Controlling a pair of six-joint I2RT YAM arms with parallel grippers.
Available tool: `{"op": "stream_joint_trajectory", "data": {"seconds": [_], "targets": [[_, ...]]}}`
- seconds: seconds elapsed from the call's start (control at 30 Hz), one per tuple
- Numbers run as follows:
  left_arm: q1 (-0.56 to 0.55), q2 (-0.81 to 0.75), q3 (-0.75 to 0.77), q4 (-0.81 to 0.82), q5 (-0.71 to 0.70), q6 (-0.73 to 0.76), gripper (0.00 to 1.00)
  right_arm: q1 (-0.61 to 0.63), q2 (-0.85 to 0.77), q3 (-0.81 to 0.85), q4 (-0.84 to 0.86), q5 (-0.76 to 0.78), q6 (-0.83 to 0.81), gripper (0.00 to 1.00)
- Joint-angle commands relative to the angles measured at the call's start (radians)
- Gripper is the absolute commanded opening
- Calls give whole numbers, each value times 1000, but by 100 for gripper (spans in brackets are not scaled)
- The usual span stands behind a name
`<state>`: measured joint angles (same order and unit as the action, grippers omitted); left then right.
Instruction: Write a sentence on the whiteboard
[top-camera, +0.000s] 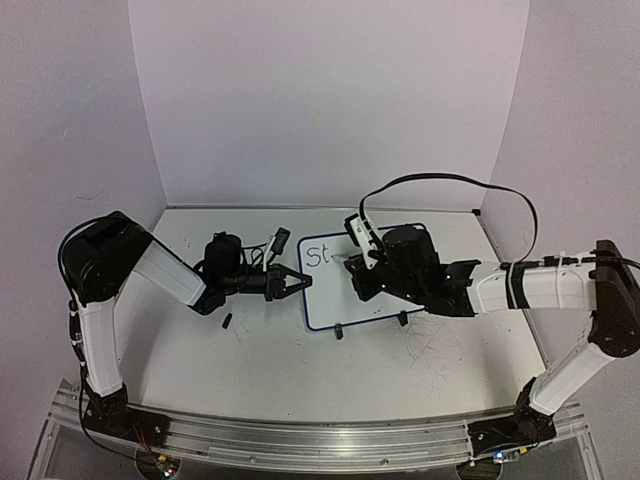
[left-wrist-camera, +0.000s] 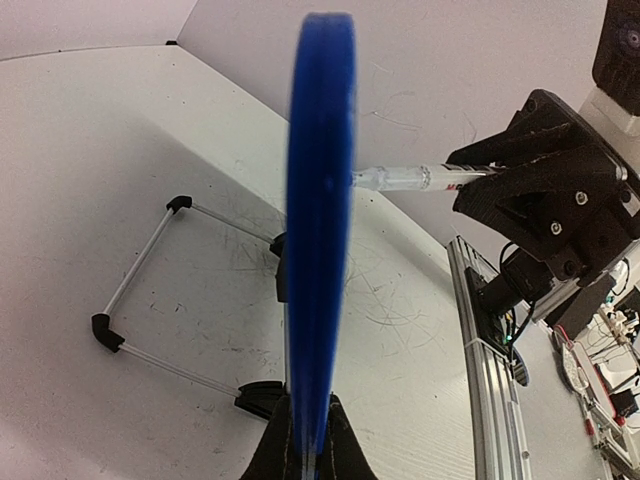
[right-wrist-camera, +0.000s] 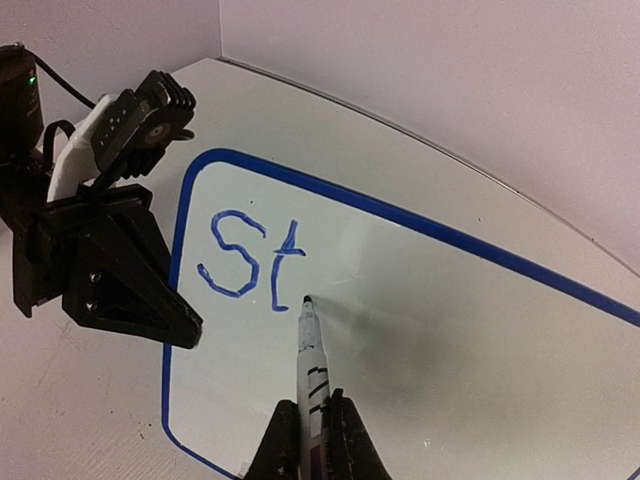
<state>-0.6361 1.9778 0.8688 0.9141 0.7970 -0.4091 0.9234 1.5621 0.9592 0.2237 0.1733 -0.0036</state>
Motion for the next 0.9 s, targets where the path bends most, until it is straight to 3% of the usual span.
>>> {"op": "stream_joint_trajectory", "data": {"seconds": [0.0, 0.87], "targets": [[-1, -37, -9, -44, -5, 20, 0, 3, 11, 39, 14, 52, -4, 0], [0, -36, -6, -48, -2, 18, 0, 3, -8, 20, 50, 166, 43, 0]]}}
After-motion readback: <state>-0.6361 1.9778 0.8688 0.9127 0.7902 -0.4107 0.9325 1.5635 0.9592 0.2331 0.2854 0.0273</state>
